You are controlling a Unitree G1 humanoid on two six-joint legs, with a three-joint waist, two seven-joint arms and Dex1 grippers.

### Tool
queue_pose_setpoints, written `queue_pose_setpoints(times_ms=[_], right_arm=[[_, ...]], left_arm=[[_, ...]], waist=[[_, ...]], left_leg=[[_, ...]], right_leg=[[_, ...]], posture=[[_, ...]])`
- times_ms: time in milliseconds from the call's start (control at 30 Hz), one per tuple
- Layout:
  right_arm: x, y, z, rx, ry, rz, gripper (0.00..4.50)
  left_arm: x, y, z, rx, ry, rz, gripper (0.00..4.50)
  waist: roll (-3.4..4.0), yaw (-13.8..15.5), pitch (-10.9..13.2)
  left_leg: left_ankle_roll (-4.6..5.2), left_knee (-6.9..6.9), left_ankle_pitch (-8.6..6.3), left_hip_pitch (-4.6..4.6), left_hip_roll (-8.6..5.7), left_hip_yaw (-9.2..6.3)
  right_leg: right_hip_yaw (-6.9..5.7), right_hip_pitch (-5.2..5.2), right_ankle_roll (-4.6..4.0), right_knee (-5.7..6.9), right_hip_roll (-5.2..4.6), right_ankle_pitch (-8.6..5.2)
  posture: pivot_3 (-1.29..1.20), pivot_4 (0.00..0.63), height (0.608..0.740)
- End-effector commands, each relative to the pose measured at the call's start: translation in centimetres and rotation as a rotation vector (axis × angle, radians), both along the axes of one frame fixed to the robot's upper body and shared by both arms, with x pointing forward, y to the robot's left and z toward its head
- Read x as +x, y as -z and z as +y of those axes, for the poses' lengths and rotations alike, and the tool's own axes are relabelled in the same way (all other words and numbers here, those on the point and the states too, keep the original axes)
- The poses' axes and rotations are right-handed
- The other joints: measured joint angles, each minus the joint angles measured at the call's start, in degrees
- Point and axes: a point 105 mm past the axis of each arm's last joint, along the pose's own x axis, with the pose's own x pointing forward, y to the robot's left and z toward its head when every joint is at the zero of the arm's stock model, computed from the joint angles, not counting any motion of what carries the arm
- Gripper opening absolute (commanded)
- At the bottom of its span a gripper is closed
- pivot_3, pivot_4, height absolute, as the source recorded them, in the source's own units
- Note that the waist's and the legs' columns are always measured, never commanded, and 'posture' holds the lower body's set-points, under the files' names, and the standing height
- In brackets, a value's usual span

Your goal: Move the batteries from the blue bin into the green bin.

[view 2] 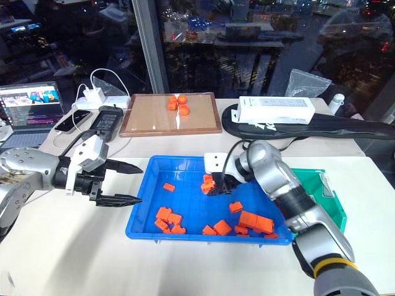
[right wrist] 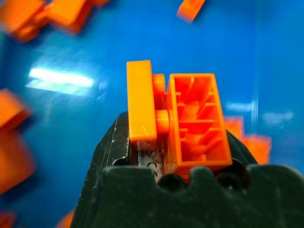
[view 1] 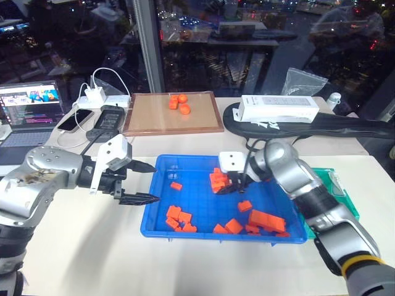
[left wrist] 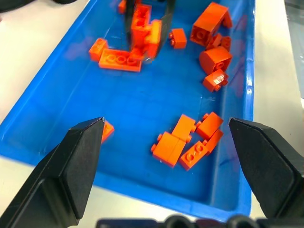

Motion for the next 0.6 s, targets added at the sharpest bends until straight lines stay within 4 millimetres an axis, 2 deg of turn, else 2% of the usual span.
queue_pose_setpoints(times_ms=[33, 267, 433, 567, 600], right_arm=[[-0.4, -1.2, -1.7, 0.023, 0.078, -0.015, 1.34], [-0.4, -0.3, -3.6, 0.012, 0.177, 0.014, 1.34], [0.8, 0.3, -4.7, 0.002, 0.25, 0.008, 1.34], [2.2, 0.0, -5.1, 0.028, 0.313, -0.038, 1.34], [2.5, -0.1, -5.1, 0.033, 0.324, -0.048, 2.35]], left_arm=[[0.5, -0.7, -0.2, 0.01, 0.03, -0.04, 4.5], [0.8, -0.6, -0.4, 0.015, 0.05, -0.041, 4.5], [0.8, -0.5, -0.5, 0.015, 0.057, -0.04, 4.5], [0.6, -0.3, -0.6, 0.011, 0.059, -0.037, 4.5], [0.7, -0.3, -0.6, 0.01, 0.058, -0.037, 4.5]], waist=[[-0.01, -0.01, 0.01], [-0.04, 0.08, 0.03], [-0.05, 0.25, 0.03], [-0.06, 0.16, 0.04], [-0.06, 0.16, 0.04]], left_leg=[[0.0, 0.0, 0.0, 0.01, 0.0, 0.0], [0.01, 0.01, 0.0, 0.0, 0.0, 0.0], [0.01, 0.03, 0.0, 0.0, -0.03, 0.01], [0.01, 0.04, 0.0, 0.0, -0.03, 0.0], [0.01, 0.03, 0.0, -0.01, -0.02, 0.0]], right_leg=[[0.0, 0.0, 0.0, 0.0, 0.01, 0.0], [0.03, 0.0, 0.0, -0.03, 0.02, -0.01], [0.03, 0.03, 0.02, -0.11, -0.01, -0.02], [0.03, 0.04, 0.02, -0.11, -0.01, -0.02], [0.03, 0.03, 0.02, -0.11, 0.0, -0.01]], posture=[[0.0, 0.15, 0.74], [0.0, 0.15, 0.74], [0.0, 0.15, 0.74], [0.0, 0.15, 0.74], [0.0, 0.15, 0.74]])
